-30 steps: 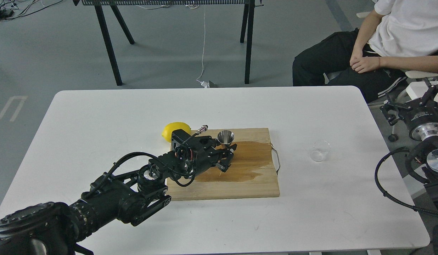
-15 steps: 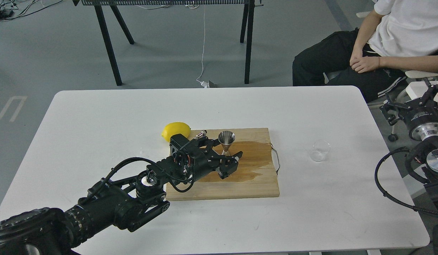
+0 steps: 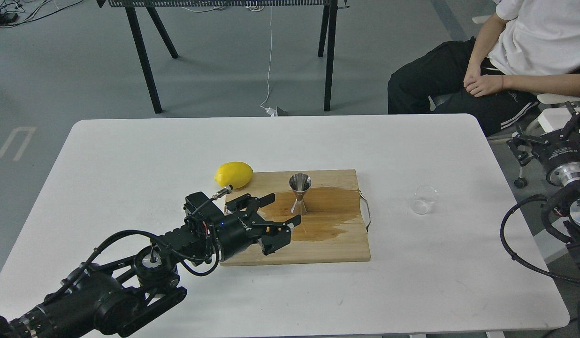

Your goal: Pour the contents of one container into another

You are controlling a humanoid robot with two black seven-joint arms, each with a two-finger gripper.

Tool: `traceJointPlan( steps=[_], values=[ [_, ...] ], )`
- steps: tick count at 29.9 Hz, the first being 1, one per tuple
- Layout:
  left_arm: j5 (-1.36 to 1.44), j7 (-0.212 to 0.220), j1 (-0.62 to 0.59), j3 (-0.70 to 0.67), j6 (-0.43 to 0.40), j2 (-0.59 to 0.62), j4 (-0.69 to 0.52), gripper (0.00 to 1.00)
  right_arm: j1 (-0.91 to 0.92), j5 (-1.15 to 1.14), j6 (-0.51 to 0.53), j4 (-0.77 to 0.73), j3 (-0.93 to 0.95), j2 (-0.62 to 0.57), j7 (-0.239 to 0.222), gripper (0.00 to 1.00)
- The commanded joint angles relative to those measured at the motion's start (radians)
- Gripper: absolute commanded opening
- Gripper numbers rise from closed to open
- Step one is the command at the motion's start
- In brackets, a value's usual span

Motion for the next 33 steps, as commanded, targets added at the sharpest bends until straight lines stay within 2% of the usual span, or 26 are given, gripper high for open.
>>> traceJointPlan(
  steps=[1, 6, 9, 11, 17, 20, 24, 27, 30, 33],
  values=[
    [0.0, 0.011, 0.05, -0.099, -0.003, 0.05, -0.045, 0.91, 0.001, 0.002, 0.0, -0.001, 0.016, -0.017, 0.017, 1.0],
    [0.0, 0.027, 0.053, -0.234, -0.008, 0.065, -0.049, 0.98, -0.015, 0.016, 0.0, 0.002, 0.019, -0.025, -0.021, 1.0],
    [-0.23, 0.024, 0.033, -0.252, -0.021, 0.093, -0.049, 0.99, -0.079, 0.14, 0.0, 0.053, 0.025, -0.025, -0.132, 1.0],
    [-0.42, 0.014, 0.015, -0.252, -0.052, 0.112, -0.049, 0.99, -0.137, 0.256, 0.0, 0.144, 0.024, -0.025, -0.179, 1.0],
    [-1.084, -0.011, -0.07, -0.271, -0.17, 0.12, -0.033, 1.0, -0.389, 0.383, 0.0, 0.499, 0.024, -0.061, -0.189, 1.0],
    [-1.386, -0.014, -0.082, -0.306, -0.245, 0.122, 0.019, 1.0, -0.47, 0.396, 0.0, 0.593, 0.024, -0.061, -0.202, 1.0],
    [-1.643, -0.019, -0.104, -0.39, -0.316, 0.12, 0.089, 1.0, -0.544, 0.423, 0.0, 0.608, 0.016, -0.048, -0.209, 1.0],
    [-1.799, -0.015, -0.107, -0.475, -0.418, 0.119, 0.164, 1.0, -0.59, 0.429, 0.0, 0.62, 0.012, -0.028, -0.209, 1.0],
    [-1.924, -0.015, -0.108, -0.525, -0.51, 0.114, 0.273, 1.0, -0.607, 0.429, 0.0, 0.639, 0.012, 0.012, -0.207, 1.0],
    [-2.051, -0.003, -0.134, -0.549, -0.563, 0.113, 0.378, 1.0, -0.599, 0.423, -0.033, 0.639, 0.009, 0.057, -0.206, 1.0]
  ],
)
